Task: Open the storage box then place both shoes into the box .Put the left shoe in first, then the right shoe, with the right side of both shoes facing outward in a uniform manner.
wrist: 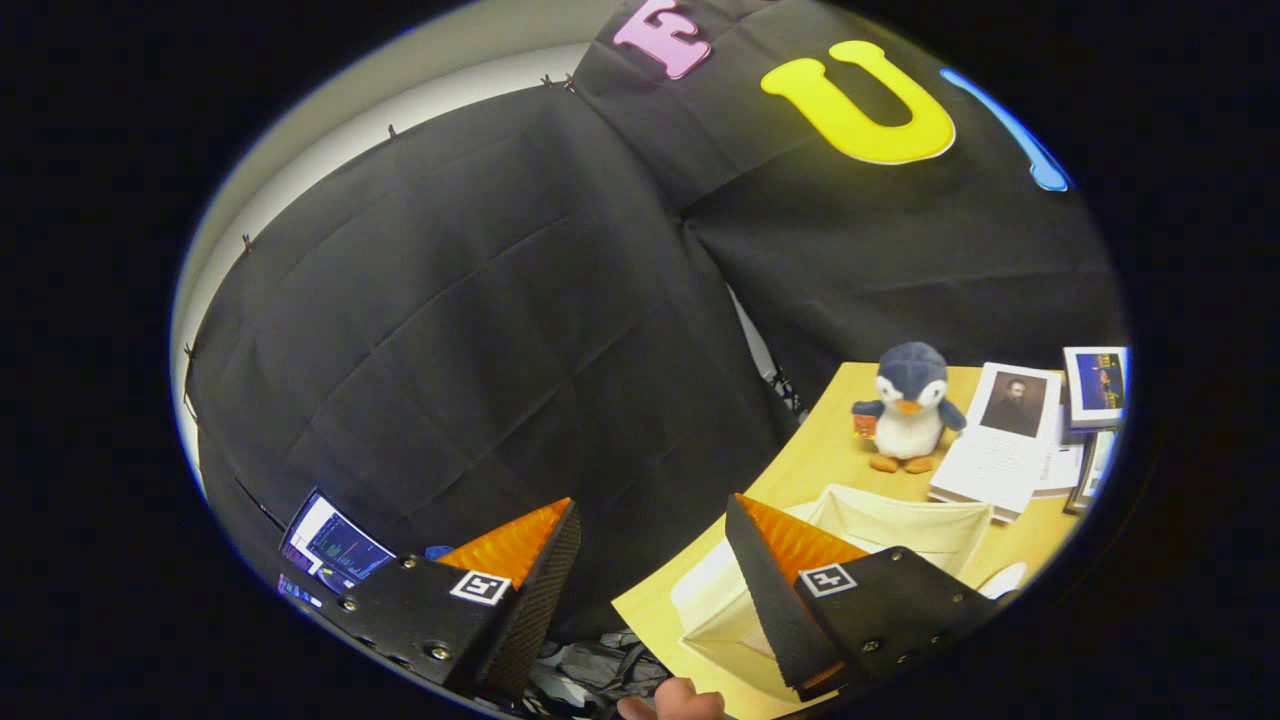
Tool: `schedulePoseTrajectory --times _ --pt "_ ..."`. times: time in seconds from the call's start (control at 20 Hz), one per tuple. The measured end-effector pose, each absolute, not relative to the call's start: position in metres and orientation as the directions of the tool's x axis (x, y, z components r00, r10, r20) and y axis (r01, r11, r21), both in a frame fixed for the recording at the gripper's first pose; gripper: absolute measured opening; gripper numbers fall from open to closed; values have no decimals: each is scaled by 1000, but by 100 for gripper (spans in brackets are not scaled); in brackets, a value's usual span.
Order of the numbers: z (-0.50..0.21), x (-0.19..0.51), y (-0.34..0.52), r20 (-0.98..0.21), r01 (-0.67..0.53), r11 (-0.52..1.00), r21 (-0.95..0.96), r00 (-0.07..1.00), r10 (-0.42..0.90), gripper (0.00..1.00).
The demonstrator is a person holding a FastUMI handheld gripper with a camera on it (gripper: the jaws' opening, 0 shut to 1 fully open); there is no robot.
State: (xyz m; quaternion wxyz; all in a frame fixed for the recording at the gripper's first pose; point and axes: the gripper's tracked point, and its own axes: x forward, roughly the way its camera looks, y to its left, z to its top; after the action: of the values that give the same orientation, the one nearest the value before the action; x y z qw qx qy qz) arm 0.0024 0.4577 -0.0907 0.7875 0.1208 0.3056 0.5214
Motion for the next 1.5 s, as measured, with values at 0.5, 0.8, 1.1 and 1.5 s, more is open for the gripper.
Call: schedulePoseTrajectory --times 0.5,0.8,1.1,1.5 --pt "-110 36 296 -382 -656 654 377 533 755 90" --pt "-163 50 222 -462 -514 773 372 619 635 90" --pt "-242 46 162 -611 -405 854 327 599 518 90" --pt "-342 38 141 -767 -366 890 273 476 431 89"
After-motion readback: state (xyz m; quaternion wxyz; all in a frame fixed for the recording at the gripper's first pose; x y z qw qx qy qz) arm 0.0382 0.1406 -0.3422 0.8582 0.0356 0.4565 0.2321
